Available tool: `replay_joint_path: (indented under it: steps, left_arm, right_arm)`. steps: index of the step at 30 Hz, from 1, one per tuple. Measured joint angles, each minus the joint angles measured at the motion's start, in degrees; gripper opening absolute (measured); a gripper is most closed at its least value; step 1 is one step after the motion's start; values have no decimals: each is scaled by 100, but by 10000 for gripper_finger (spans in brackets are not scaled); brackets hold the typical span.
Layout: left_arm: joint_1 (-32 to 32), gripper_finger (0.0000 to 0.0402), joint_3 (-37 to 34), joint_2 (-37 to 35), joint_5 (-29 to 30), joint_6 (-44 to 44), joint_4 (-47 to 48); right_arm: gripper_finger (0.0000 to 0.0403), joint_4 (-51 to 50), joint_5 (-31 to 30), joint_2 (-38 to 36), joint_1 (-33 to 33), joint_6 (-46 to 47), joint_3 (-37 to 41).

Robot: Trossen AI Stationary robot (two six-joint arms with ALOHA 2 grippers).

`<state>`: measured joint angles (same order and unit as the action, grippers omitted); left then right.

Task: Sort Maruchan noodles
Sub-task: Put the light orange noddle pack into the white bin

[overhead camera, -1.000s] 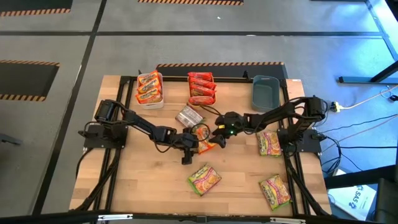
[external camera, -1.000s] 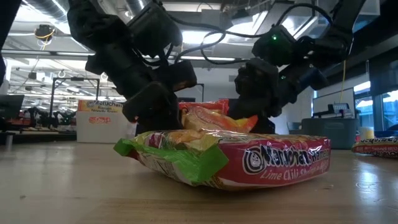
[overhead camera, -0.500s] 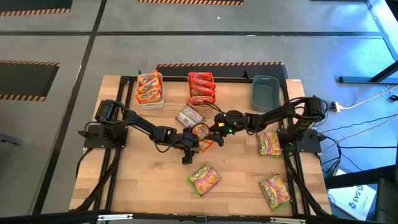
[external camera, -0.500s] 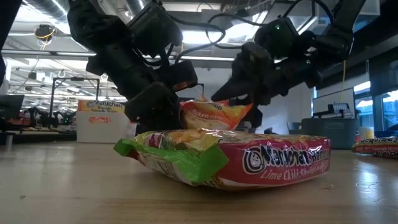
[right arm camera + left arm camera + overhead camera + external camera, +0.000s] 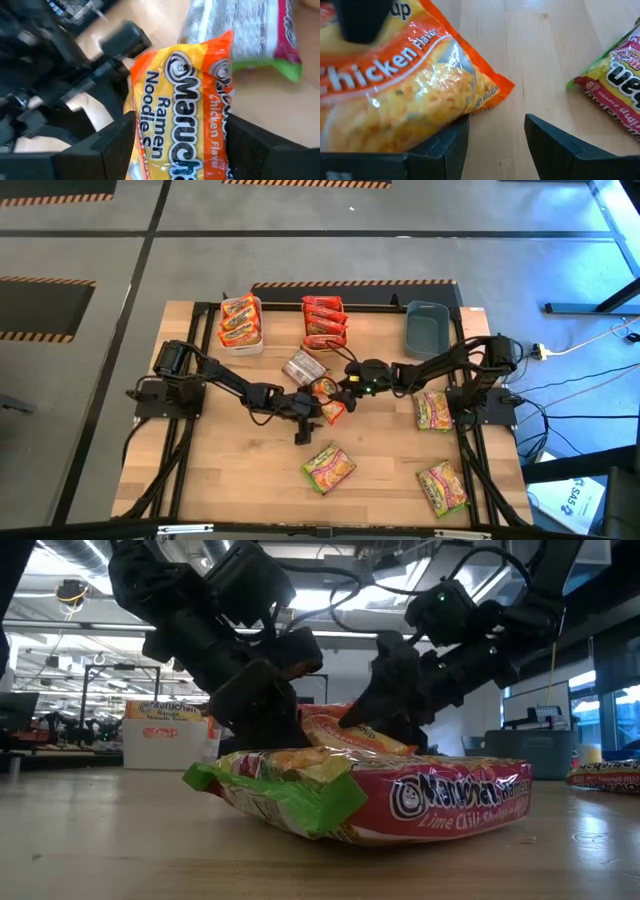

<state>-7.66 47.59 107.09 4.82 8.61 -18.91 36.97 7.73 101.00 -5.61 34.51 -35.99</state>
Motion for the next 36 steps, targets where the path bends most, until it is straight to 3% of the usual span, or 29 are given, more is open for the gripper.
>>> replay_joint_path:
  steps: [3,9,12,18,28,36]
  left_arm:
    - [0,187,4,-6,-67,2,179]
    - [4,187,31,-501,-745,357,1952]
    - [-6,187,-17,-968,-734,500,2597]
    - [7,187,4,-1378,545,382,1817]
    - [26,187,8,-869,448,21,536]
    - [176,187,11,-167,442,119,593]
  right_arm:
    - [255,7,22,32,0,-22,2]
    - [255,-362,256,-235,-57,-174,2]
    - [255,-769,397,-514,-219,-259,0]
    - [261,-1018,506,-649,-468,-330,-41]
    - [362,-1342,749,-177,-505,-347,-184]
    - [380,-1215,1196,36,-496,-483,-184]
